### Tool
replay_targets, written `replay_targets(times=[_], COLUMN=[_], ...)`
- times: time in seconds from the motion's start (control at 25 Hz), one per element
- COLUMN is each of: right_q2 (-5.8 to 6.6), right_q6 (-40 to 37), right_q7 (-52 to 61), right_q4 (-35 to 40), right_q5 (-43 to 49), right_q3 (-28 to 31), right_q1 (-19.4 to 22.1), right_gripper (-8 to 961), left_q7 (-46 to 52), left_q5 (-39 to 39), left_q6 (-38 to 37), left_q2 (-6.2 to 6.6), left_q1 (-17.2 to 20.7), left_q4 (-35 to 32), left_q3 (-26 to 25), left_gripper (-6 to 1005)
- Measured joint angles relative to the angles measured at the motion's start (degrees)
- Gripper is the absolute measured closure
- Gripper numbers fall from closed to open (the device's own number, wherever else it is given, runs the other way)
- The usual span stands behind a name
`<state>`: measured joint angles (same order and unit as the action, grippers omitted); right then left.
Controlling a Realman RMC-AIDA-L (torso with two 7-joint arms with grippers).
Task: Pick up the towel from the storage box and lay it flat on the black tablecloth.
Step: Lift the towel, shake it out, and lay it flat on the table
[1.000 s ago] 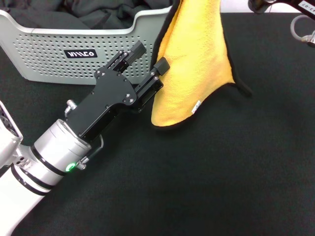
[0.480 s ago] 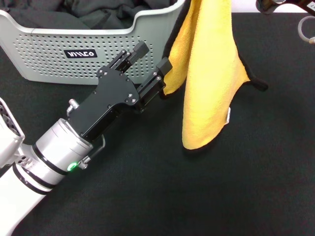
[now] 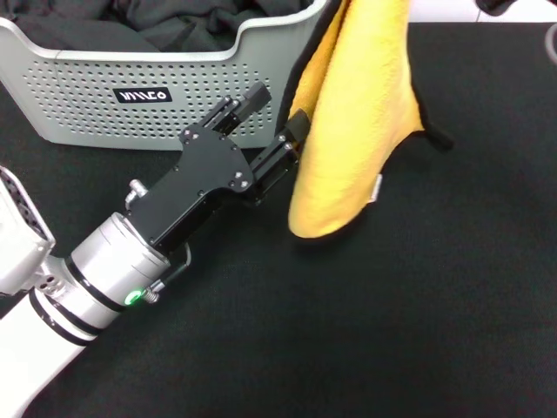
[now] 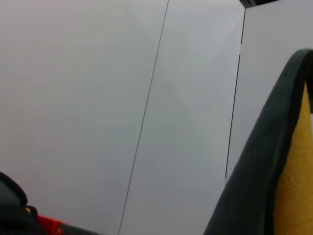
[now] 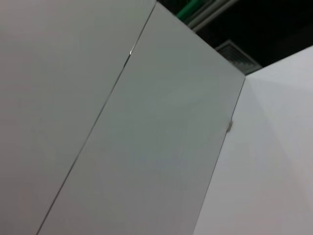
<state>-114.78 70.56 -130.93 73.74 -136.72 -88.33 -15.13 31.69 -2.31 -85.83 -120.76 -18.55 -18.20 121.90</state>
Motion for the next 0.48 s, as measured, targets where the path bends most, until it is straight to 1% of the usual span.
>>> replay_targets(times=[0.48], right_q2=[0.16], right_q6=[2.5], right_q7=[0.0], right_q4=[-0.1], right_q5=[-1.7], right_q3=[1.9], right_q1=[1.6], right_gripper=[918], left_q7=[0.3], left_q5=[-0.2], left_q6=[0.8], left_q2=[0.00], left_q1=[0.3], left_q4=[0.1], left_q3=[0.3], left_gripper=[443])
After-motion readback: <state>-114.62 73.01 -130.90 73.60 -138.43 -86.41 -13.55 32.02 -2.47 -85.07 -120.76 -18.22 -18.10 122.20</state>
